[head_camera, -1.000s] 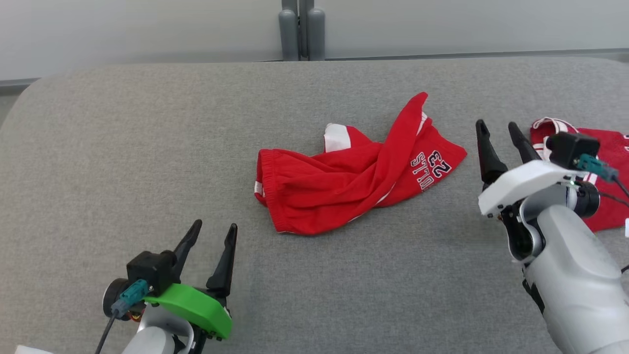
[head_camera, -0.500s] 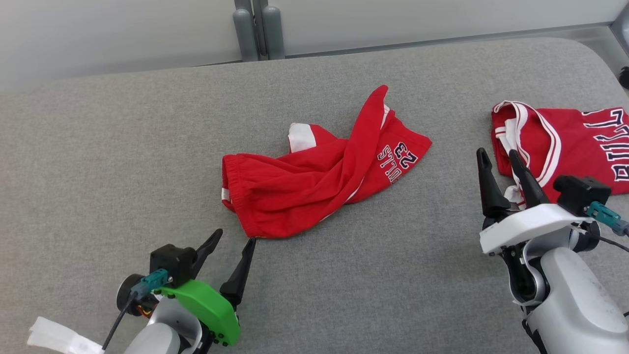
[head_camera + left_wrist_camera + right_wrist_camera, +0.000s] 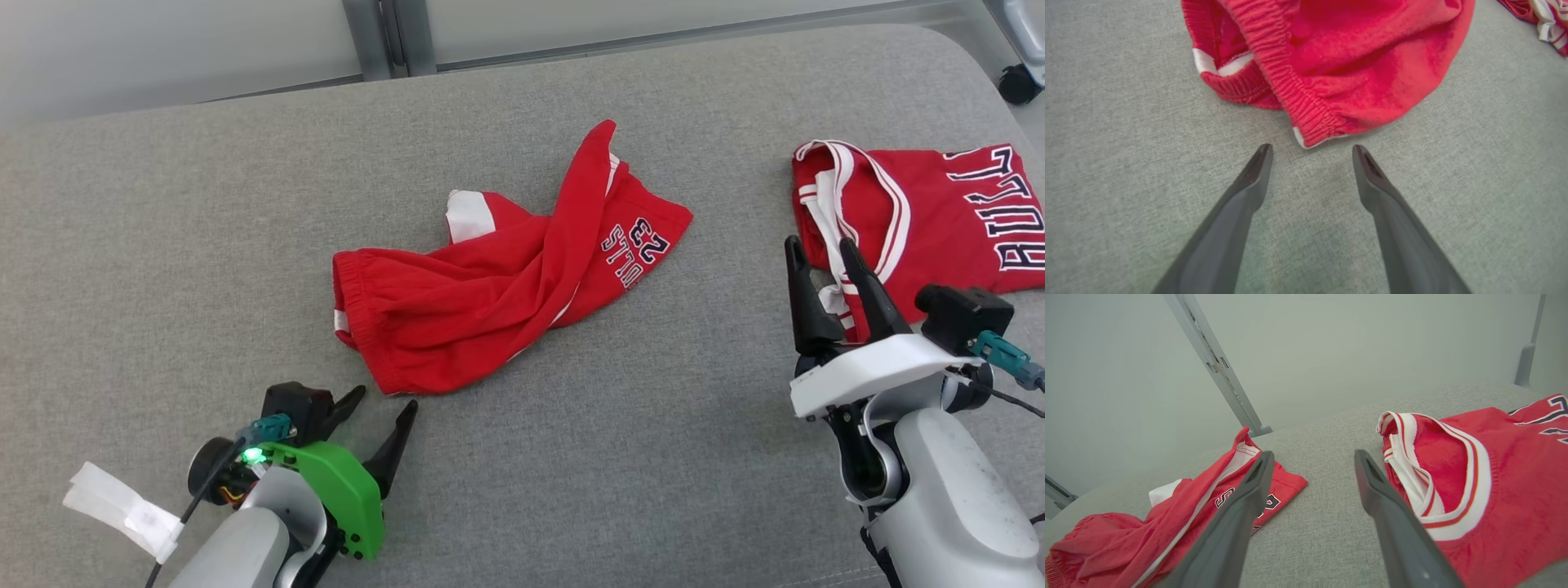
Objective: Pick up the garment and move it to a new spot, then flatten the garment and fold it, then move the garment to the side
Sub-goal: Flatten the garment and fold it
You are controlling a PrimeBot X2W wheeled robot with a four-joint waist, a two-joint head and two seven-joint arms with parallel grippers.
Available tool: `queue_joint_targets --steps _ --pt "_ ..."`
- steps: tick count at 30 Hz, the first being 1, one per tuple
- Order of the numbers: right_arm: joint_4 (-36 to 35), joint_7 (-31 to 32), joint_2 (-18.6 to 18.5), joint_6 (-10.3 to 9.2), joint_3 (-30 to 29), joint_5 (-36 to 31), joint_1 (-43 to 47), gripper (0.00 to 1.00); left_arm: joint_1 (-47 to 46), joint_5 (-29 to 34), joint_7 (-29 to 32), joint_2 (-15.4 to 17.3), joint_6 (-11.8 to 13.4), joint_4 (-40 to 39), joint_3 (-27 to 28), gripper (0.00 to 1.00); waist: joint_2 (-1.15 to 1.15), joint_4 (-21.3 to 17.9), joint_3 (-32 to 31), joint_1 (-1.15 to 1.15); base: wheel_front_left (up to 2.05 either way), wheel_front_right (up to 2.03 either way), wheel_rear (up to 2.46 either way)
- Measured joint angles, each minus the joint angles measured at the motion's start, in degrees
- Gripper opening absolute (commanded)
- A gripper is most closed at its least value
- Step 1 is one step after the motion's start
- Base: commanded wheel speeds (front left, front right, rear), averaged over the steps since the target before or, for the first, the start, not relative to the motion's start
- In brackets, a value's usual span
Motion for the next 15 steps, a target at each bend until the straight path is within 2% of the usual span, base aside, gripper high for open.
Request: queue_joint_targets --steps 7,8,9,10,15 --pt "-0.7 0.9 0.4 0.0 -0.3 -0.5 0.3 1.0 -4.1 -1.8 -2.1 2.6 -0.1 2.8 -7.4 1.0 0.0 -0.9 0.6 0.0 0.0 0.0 0.0" --pt "-0.7 0.9 0.4 0.0 -0.3 -0.5 0.3 1.0 -4.5 -1.8 -2.7 3.1 -0.1 2.9 -8.4 0.61 0.0 -0.9 0.6 0.0 0.0 0.0 0.0" --pt "-0.9 0.9 0.5 0.0 -0.4 -0.6 0.3 1.0 -4.9 -2.2 -3.9 3.4 -0.1 2.8 -9.1 0.35 0.0 -0.9 0.6 0.0 0.0 0.0 0.0" --pt "-1.0 0.9 0.5 0.0 -0.6 -0.7 0.3 1.0 -5.3 -2.6 -4.8 3.7 -0.1 2.8 -9.8 0.0 0.0 -0.9 0.6 0.0 0.0 0.0 0.0" --pt "-1.1 1.0 0.6 0.0 -1.4 -1.0 0.7 1.0 -6.4 -3.6 -7.6 5.1 -0.1 2.6 -12.4 0.0 0.0 -0.5 0.3 0.0 0.0 0.0 0.0"
